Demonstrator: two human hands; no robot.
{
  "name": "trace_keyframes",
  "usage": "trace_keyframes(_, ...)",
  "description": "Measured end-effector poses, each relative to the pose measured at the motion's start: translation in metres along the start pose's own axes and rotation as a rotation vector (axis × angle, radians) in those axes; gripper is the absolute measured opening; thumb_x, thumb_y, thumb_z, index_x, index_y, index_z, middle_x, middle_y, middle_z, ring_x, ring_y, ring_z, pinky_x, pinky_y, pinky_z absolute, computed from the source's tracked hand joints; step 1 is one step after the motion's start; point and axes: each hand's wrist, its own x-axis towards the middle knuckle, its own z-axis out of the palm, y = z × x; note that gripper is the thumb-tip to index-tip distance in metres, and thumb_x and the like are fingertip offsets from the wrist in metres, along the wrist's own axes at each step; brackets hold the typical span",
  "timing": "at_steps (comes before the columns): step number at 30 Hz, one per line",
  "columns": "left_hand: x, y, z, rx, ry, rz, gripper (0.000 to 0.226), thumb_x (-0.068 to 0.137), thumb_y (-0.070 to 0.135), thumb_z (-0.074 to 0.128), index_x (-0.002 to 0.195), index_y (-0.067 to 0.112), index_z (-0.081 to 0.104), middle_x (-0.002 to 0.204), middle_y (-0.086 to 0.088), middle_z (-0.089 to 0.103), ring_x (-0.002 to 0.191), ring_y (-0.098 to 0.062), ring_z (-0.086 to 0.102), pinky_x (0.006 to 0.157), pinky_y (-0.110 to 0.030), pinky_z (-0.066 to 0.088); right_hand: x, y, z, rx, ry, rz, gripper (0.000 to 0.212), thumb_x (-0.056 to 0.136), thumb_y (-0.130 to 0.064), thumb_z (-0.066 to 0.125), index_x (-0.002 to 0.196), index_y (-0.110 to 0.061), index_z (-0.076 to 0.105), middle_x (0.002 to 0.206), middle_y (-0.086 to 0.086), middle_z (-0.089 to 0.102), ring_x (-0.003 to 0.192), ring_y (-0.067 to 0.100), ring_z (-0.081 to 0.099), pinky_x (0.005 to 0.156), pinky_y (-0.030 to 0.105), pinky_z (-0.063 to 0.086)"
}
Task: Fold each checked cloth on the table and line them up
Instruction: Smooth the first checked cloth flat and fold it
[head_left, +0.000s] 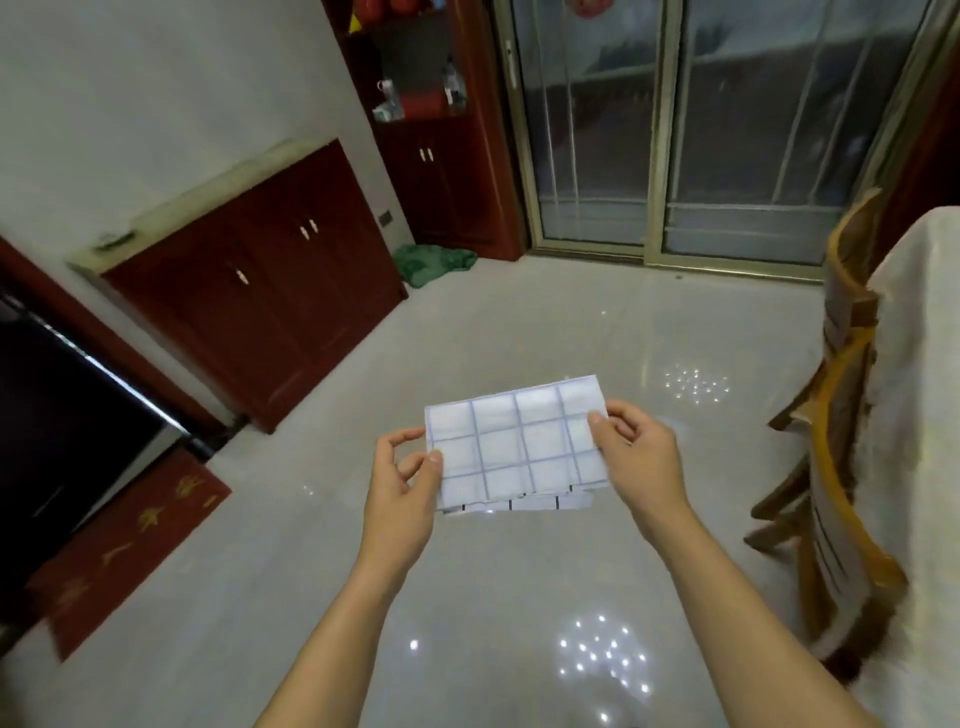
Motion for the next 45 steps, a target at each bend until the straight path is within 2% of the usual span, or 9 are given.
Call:
trace_keyframes(6, 0.069, -0.001, 0.064, 0.002, -0.102, 0.059, 0.028, 0.101, 0.017, 0.059, 0.123, 0.033, 0.052, 0.105, -0.003, 0.073, 0.091, -0.015, 0.068, 0.076, -0.036, 0.054, 0.054, 0.008, -0.032, -0.008, 0.13, 0.005, 0.019, 0.094, -0.014, 0.064, 0.108, -0.027, 0.068, 0.101, -0.001, 0.074, 0.092, 0.012, 0.07, 0.078, 0.027, 0.057)
trace_keyframes(10, 0.102, -0.012, 0.114, -0.048, -0.207, 0.061, 0.019, 0.1, 0.007, 0.059, 0.108, 0.024, 0.064, 0.094, 0.004, 0.072, 0.085, -0.006, 0.064, 0.071, -0.018, 0.05, 0.079, 0.018, -0.068, -0.085, 0.225, 0.066, 0.013, 0.094, -0.023, 0.065, 0.104, -0.032, 0.065, 0.102, 0.001, 0.073, 0.095, 0.019, 0.07, 0.078, 0.034, 0.059)
trace_keyframes(18, 0.195, -0.015, 0.208, -0.125, -0.389, -0.004, 0.015, 0.099, 0.011, 0.061, 0.105, 0.023, 0.066, 0.085, 0.003, 0.07, 0.08, -0.004, 0.063, 0.068, -0.017, 0.048, 0.158, 0.008, -0.1, -0.206, 0.5, -0.032, 0.018, 0.092, -0.015, 0.067, 0.109, -0.014, 0.061, 0.081, 0.007, 0.07, 0.074, 0.002, 0.063, 0.064, 0.011, 0.048)
trace_keyframes(23, 0.285, 0.003, 0.264, -0.174, -0.539, 0.03, 0.016, 0.098, 0.009, 0.061, 0.106, 0.022, 0.067, 0.083, 0.005, 0.069, 0.085, -0.004, 0.064, 0.076, -0.018, 0.049, 0.23, -0.012, -0.1, -0.24, 0.625, -0.078, 0.009, 0.091, -0.022, 0.069, 0.095, -0.024, 0.061, 0.082, 0.011, 0.07, 0.082, 0.02, 0.066, 0.071, 0.037, 0.053)
trace_keyframes(30, 0.409, 0.052, 0.338, -0.295, -0.682, 0.102, 0.013, 0.097, 0.007, 0.062, 0.105, 0.017, 0.065, 0.092, 0.002, 0.071, 0.082, 0.001, 0.063, 0.065, -0.01, 0.047, 0.343, -0.064, -0.093, -0.278, 0.814, -0.138, 0.008, 0.088, -0.027, 0.07, 0.092, -0.027, 0.062, 0.071, -0.005, 0.068, 0.071, 0.013, 0.063, 0.067, 0.035, 0.052)
trace_keyframes(35, 0.457, 0.041, 0.356, -0.261, -0.679, 0.054, 0.014, 0.097, 0.008, 0.062, 0.108, 0.016, 0.066, 0.106, 0.001, 0.071, 0.091, 0.004, 0.063, 0.07, -0.006, 0.045, 0.4, -0.057, -0.077, -0.276, 0.826, -0.133, 0.004, 0.092, -0.016, 0.068, 0.091, -0.018, 0.065, 0.057, -0.008, 0.053, 0.056, 0.0, 0.052, 0.059, 0.014, 0.046)
trace_keyframes(41, 0.519, 0.029, 0.401, -0.195, -0.691, -0.002, 0.012, 0.098, 0.015, 0.064, 0.105, 0.023, 0.068, 0.103, 0.003, 0.073, 0.092, -0.005, 0.064, 0.073, -0.011, 0.047, 0.466, -0.039, -0.08, -0.295, 0.76, -0.052, 0.008, 0.094, -0.021, 0.066, 0.092, -0.014, 0.066, 0.064, 0.013, 0.06, 0.061, 0.014, 0.06, 0.061, 0.03, 0.051)
trace_keyframes(43, 0.537, 0.032, 0.421, -0.173, -0.7, -0.007, 0.011, 0.098, 0.016, 0.063, 0.103, 0.024, 0.068, 0.103, 0.003, 0.074, 0.094, -0.005, 0.065, 0.072, -0.015, 0.049, 0.494, -0.034, -0.089, -0.315, 0.738, -0.042, 0.011, 0.093, -0.025, 0.067, 0.092, -0.014, 0.067, 0.074, 0.012, 0.07, 0.073, 0.025, 0.068, 0.067, 0.039, 0.056)
trace_keyframes(45, 0.557, 0.037, 0.442, -0.166, -0.686, -0.001, 0.011, 0.098, 0.015, 0.064, 0.101, 0.024, 0.068, 0.1, 0.001, 0.073, 0.093, -0.007, 0.066, 0.07, -0.017, 0.05, 0.525, -0.028, -0.102, -0.297, 0.739, -0.038, 0.011, 0.092, -0.025, 0.067, 0.091, -0.014, 0.067, 0.073, 0.004, 0.073, 0.071, 0.018, 0.069, 0.065, 0.037, 0.055)
